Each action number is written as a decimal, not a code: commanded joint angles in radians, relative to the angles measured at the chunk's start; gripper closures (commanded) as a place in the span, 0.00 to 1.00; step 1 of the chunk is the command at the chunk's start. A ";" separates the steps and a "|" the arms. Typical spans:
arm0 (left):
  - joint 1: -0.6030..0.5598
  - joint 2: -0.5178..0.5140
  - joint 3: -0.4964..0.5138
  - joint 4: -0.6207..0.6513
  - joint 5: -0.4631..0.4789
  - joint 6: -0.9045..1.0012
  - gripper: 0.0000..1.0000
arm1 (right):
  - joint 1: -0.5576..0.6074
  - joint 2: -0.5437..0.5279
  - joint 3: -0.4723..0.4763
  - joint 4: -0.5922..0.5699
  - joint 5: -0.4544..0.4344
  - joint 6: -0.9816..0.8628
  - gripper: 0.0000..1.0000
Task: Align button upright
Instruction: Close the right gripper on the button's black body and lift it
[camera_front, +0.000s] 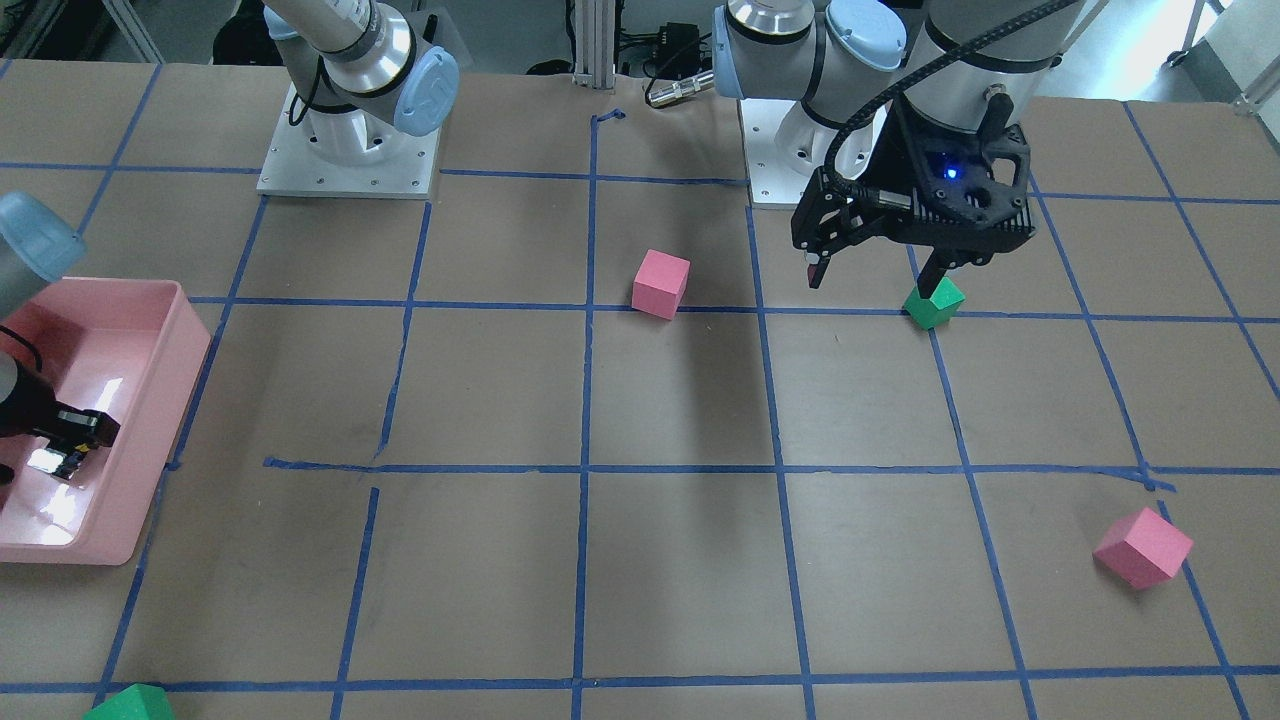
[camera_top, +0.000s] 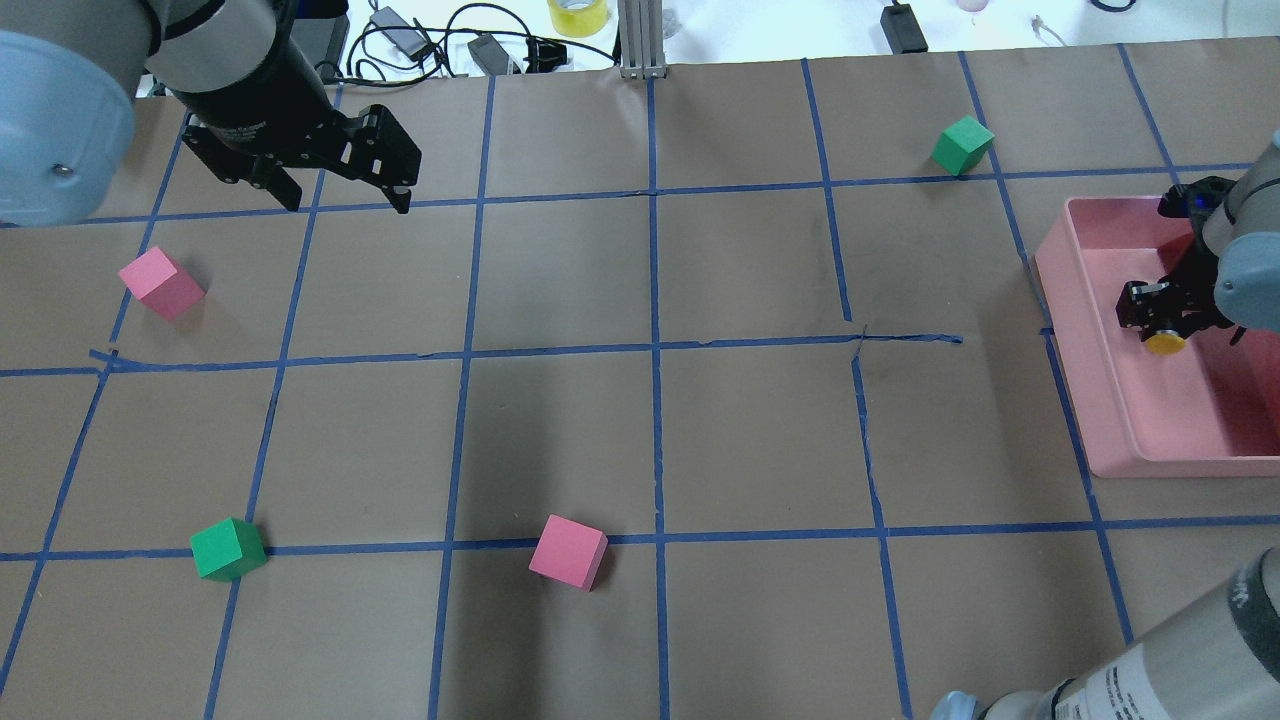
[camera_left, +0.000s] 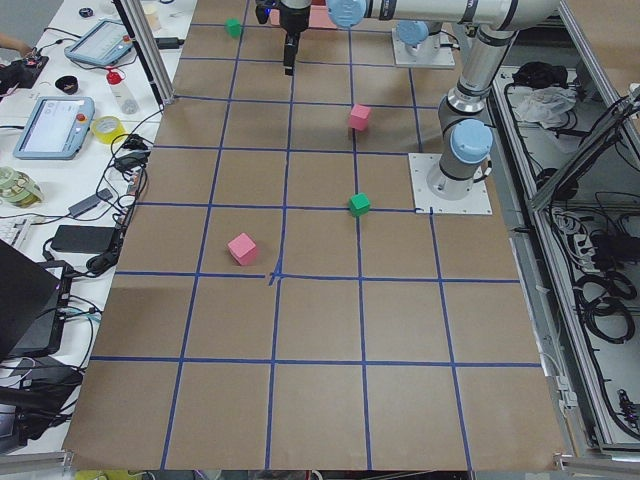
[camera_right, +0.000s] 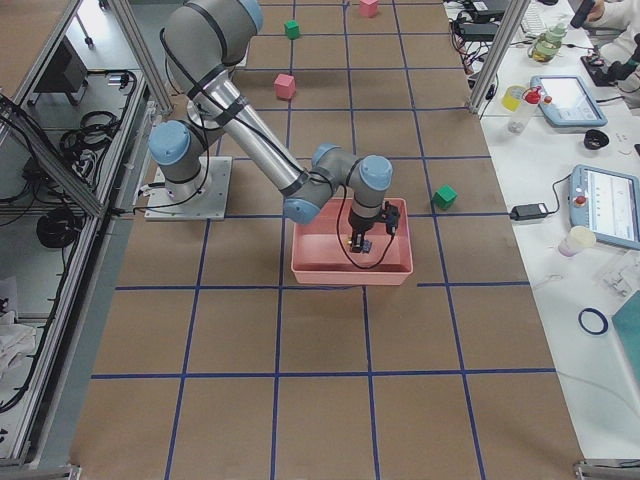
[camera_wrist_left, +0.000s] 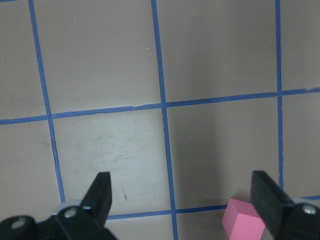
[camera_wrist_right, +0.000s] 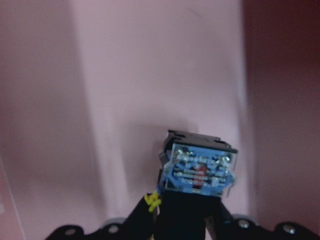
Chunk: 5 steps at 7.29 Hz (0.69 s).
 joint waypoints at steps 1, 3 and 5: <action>0.000 0.000 0.001 0.000 0.000 0.000 0.00 | 0.001 -0.073 -0.030 0.089 0.009 0.001 1.00; 0.000 0.000 0.001 0.000 0.000 0.001 0.00 | 0.033 -0.134 -0.117 0.230 0.016 0.003 1.00; 0.000 0.000 0.001 0.000 0.000 0.001 0.00 | 0.140 -0.141 -0.237 0.349 0.022 0.029 1.00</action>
